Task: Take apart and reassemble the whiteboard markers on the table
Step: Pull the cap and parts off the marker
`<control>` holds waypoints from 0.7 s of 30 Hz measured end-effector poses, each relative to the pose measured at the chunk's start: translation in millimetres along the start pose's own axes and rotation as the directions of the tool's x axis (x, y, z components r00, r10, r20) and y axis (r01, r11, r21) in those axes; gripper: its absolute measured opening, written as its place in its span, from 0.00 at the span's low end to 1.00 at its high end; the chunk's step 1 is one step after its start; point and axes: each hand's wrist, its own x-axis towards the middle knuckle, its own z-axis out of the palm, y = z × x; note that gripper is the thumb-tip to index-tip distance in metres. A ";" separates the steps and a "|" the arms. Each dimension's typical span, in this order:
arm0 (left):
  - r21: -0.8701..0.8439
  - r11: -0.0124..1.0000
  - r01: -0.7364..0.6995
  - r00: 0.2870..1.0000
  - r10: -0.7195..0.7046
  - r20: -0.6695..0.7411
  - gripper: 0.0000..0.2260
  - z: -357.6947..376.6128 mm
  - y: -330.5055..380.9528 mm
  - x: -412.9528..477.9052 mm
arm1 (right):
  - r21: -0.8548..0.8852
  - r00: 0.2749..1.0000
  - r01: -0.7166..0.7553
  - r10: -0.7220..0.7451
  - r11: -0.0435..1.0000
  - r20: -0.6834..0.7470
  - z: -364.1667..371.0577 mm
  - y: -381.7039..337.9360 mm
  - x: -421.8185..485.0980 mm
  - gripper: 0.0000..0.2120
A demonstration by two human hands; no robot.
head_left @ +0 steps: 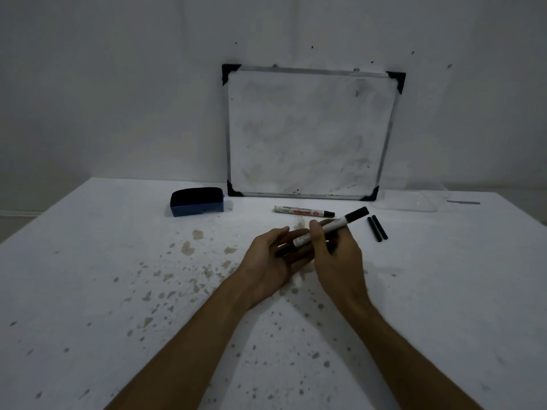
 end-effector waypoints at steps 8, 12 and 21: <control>0.435 0.894 -0.103 0.995 0.092 0.047 0.10 -9.8 4.7 -4.0 | 0.146 0.967 -0.253 0.254 0.956 0.013 -21.3 3.7 23.2 0.17; 0.456 0.878 -0.147 0.989 0.132 0.065 0.11 -12.1 4.8 -3.6 | 0.261 0.923 -0.377 0.384 0.888 0.026 -32.1 2.9 30.8 0.14; 0.414 0.879 -0.235 0.970 0.241 0.038 0.10 -10.6 -2.0 -2.8 | -0.611 0.968 0.057 0.107 0.790 0.227 -42.6 27.9 29.0 0.27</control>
